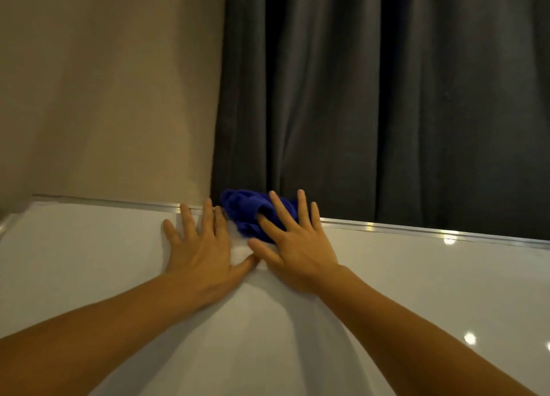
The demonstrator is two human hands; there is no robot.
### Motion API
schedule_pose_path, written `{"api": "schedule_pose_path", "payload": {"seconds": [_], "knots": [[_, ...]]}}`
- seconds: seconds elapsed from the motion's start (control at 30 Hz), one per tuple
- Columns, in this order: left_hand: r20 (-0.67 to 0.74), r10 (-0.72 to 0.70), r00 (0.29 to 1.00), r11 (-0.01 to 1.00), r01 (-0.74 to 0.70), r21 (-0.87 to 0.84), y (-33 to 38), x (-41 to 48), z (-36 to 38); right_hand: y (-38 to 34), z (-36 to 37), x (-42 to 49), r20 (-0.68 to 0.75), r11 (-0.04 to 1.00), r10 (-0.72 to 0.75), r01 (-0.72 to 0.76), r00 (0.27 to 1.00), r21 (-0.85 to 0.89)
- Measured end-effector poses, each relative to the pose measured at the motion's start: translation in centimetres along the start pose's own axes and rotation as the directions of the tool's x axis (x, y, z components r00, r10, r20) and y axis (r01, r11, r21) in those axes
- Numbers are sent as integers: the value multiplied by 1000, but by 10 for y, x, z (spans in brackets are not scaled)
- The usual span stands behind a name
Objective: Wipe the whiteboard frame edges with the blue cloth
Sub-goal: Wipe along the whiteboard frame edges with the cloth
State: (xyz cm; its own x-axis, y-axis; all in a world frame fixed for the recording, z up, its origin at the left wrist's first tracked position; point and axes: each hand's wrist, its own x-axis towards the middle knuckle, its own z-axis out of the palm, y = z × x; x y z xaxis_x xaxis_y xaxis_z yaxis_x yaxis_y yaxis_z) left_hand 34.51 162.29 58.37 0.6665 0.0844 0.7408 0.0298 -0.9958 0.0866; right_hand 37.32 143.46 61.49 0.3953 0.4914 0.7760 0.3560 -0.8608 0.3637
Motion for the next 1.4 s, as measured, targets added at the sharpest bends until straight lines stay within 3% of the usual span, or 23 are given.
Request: {"api": "schedule_pose_path", "payload": {"seconds": [0.1,0.17,0.23,0.3,0.4,0.5,0.57,0.67,0.8,0.97,1.1,1.17,1.3,1.4], "knots": [[-17,-30,999,999,30,21,10,-3,2,74,-6,-38,-36,993,79,-82,996,-85],[-24,-55,998,998,55,16,17,-7,-1,131,-15,-72,-34,960,248,-250,968,-128],[-5,-62,998,998,62,8,35,-10,-1,183,-28,-99,22,877,474,-471,880,-92],[-17,-51,999,999,51,-4,59,-10,2,208,-39,-98,99,807,591,-587,801,-65],[-38,-17,999,1000,16,-26,109,-7,8,187,-36,-65,159,897,441,-437,883,-63],[-63,15,998,998,-18,-53,154,-4,17,152,-19,-52,122,965,249,-257,961,53],[-88,55,995,998,-57,-26,169,-5,23,160,-16,-60,80,983,178,-181,981,39],[-101,101,990,994,-103,-20,176,-7,28,202,-24,-79,10,971,237,-238,971,19],[-81,116,990,993,-116,-2,185,-8,27,205,-32,-71,154,934,345,-354,926,38],[-95,114,989,992,-119,-47,179,-10,27,133,-8,-44,109,968,231,-240,967,74],[-107,129,986,990,-133,-36,168,-7,30,161,-5,-55,50,975,220,-220,974,6],[-118,151,981,986,-157,-50,163,-7,29,203,-15,-73,48,942,335,-334,941,-42],[-97,163,982,983,-170,-67,171,-8,28,240,-36,-99,207,839,541,-541,815,-59],[-54,94,994,994,-97,-57,199,-3,25,204,-17,-77,196,895,430,-445,881,39]]}}
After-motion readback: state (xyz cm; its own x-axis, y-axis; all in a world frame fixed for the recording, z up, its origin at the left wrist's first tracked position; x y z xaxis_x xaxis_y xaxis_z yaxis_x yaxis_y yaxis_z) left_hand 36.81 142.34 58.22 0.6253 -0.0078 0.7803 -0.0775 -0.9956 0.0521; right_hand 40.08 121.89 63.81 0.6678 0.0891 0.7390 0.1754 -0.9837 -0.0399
